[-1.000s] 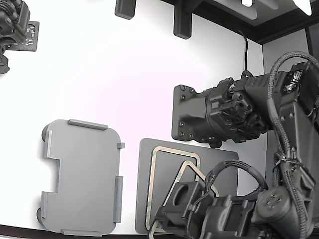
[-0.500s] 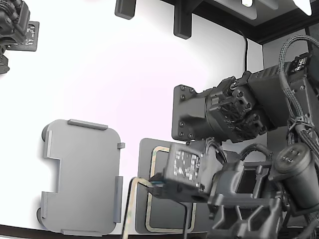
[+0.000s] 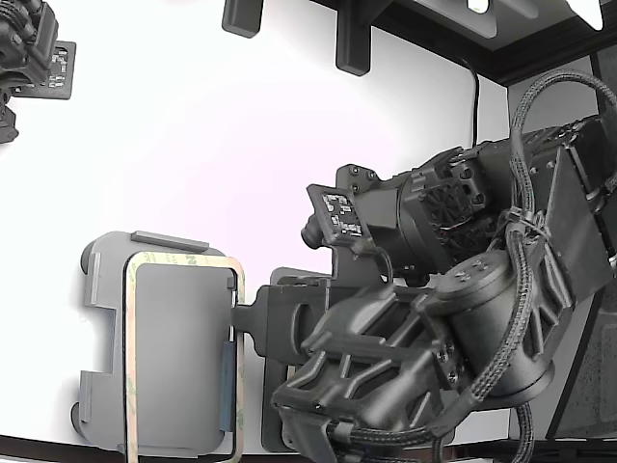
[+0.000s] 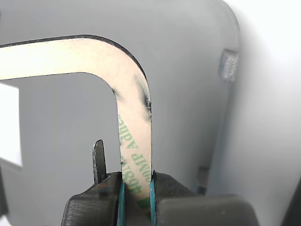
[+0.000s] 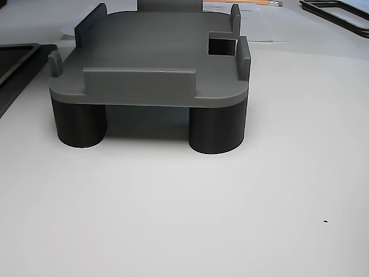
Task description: Move top rectangular frame to the holder.
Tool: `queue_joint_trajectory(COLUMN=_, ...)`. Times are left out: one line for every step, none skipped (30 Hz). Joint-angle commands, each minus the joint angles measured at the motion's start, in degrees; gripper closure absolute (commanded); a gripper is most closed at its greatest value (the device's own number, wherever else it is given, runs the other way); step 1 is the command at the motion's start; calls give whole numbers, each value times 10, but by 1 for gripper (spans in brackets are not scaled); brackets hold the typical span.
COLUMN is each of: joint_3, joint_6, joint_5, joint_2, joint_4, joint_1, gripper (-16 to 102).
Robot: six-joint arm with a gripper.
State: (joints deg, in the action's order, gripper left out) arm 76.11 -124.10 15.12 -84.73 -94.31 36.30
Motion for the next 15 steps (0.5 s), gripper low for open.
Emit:
queue_joint_trajectory(joint_3=-36, joint_6=-83, joint_5=-3, joint_2=11, joint_4=-6, joint_1=-9, gripper=98)
queue_joint_trajectory(joint_3=-42, joint_6=-91, joint_5=-7, joint_2=18, joint_4=-6, joint_1=-8, gripper=98)
queue_joint_trajectory(joint_3=-46, joint_6=-97, joint_5=-11, joint_2=21, joint_4=-6, joint_1=-7, gripper=98)
queue_joint_trajectory(joint_3=-46, joint_6=-99, joint_5=-17, joint_2=22, joint_4=-6, joint_1=-7, gripper=98)
queue_joint_trajectory(joint_3=-46, joint_6=-99, joint_5=-24, joint_2=22, joint_4=-6, joint_1=-10, gripper=98)
queue_joint_trajectory(joint_3=-46, joint_6=-95, joint_5=-31, joint_2=22, joint_4=-6, joint_1=-13, gripper=98)
queue_joint_trajectory(joint_3=-45, joint_6=-90, joint_5=-36, joint_2=22, joint_4=-6, joint_1=-18, gripper=98)
queue_joint_trajectory(joint_3=-44, joint_6=-83, joint_5=-40, joint_2=22, joint_4=-6, joint_1=-22, gripper=98)
queue_joint_trajectory(joint_3=-41, joint_6=-75, joint_5=-45, joint_2=22, joint_4=-6, joint_1=-25, gripper=98)
queue_joint_trajectory(joint_3=-39, joint_6=-67, joint_5=-52, joint_2=22, joint_4=-6, joint_1=-31, gripper=98)
queue_joint_trajectory(joint_3=-35, joint_6=-58, joint_5=-59, joint_2=22, joint_4=-6, joint_1=-35, gripper=98)
queue_joint_trajectory(joint_3=-31, joint_6=-46, joint_5=-64, joint_2=22, joint_4=-6, joint_1=-40, gripper=98)
queue_joint_trajectory(joint_3=-26, joint_6=-34, joint_5=-69, joint_2=22, joint_4=-6, joint_1=-44, gripper=98)
queue_joint_trajectory(joint_3=-23, joint_6=-22, joint_5=-72, joint_2=23, joint_4=-6, joint_1=-48, gripper=98)
queue_joint_trajectory(joint_3=-23, joint_6=-12, joint_5=-76, joint_2=25, joint_4=-6, joint_1=-54, gripper=98)
